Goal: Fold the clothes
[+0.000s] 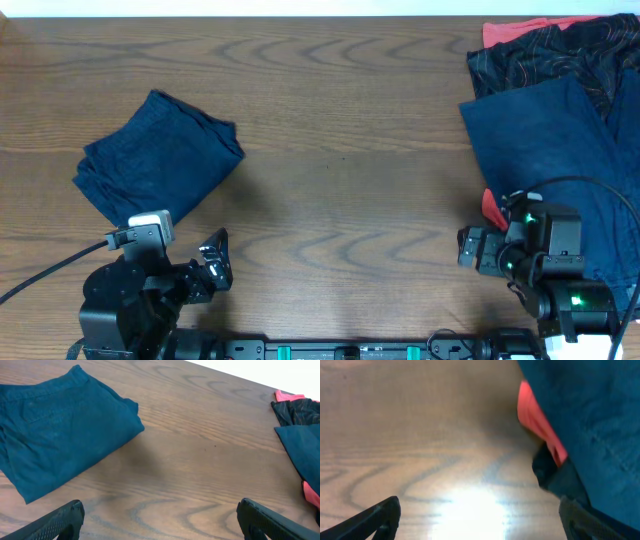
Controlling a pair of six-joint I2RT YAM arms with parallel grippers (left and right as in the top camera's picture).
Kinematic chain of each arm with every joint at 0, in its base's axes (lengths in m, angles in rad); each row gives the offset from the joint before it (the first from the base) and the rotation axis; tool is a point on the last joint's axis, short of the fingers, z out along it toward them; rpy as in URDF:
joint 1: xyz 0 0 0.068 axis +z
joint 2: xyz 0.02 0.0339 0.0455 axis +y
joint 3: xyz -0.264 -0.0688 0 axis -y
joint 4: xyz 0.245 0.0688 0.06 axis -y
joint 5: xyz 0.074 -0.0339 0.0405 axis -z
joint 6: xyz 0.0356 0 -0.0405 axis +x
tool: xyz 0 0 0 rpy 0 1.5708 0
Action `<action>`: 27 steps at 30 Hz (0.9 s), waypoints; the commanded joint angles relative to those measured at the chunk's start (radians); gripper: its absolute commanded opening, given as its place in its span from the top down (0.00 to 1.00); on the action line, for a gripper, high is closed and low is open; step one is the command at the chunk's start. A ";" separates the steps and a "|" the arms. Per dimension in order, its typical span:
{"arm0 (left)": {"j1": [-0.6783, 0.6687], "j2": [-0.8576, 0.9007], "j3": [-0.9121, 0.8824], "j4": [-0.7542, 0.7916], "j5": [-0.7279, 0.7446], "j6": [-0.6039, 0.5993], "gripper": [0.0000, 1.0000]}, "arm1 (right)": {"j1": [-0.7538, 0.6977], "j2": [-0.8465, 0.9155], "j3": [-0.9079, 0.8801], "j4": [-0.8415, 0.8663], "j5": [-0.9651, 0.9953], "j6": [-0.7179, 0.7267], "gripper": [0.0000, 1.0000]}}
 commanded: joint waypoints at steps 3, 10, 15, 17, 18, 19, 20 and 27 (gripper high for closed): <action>-0.002 -0.003 -0.011 0.001 -0.012 -0.005 0.02 | 0.012 -0.032 -0.009 -0.058 0.003 0.011 0.01; -0.002 -0.003 -0.011 0.001 -0.012 -0.005 0.02 | 0.015 -0.139 -0.051 0.092 -0.005 -0.067 0.01; -0.002 -0.003 -0.011 0.001 -0.012 -0.005 0.02 | 0.016 -0.331 -0.215 0.364 -0.062 -0.140 0.01; -0.002 -0.003 -0.011 0.001 -0.012 -0.005 0.02 | 0.016 -0.429 -0.315 0.486 -0.077 -0.140 0.01; -0.002 -0.003 -0.011 0.001 -0.012 -0.005 0.02 | 0.018 -0.467 -0.356 0.538 -0.079 -0.140 0.01; -0.002 -0.003 -0.011 0.001 -0.012 -0.005 0.02 | 0.024 -0.509 -0.401 0.602 -0.079 -0.140 0.01; -0.002 -0.003 -0.011 0.001 -0.012 -0.005 0.02 | 0.031 -0.544 -0.439 0.659 -0.077 -0.144 0.01; -0.002 -0.003 -0.011 0.001 -0.012 -0.005 0.02 | 0.061 -0.706 -0.643 0.949 -0.066 -0.185 0.01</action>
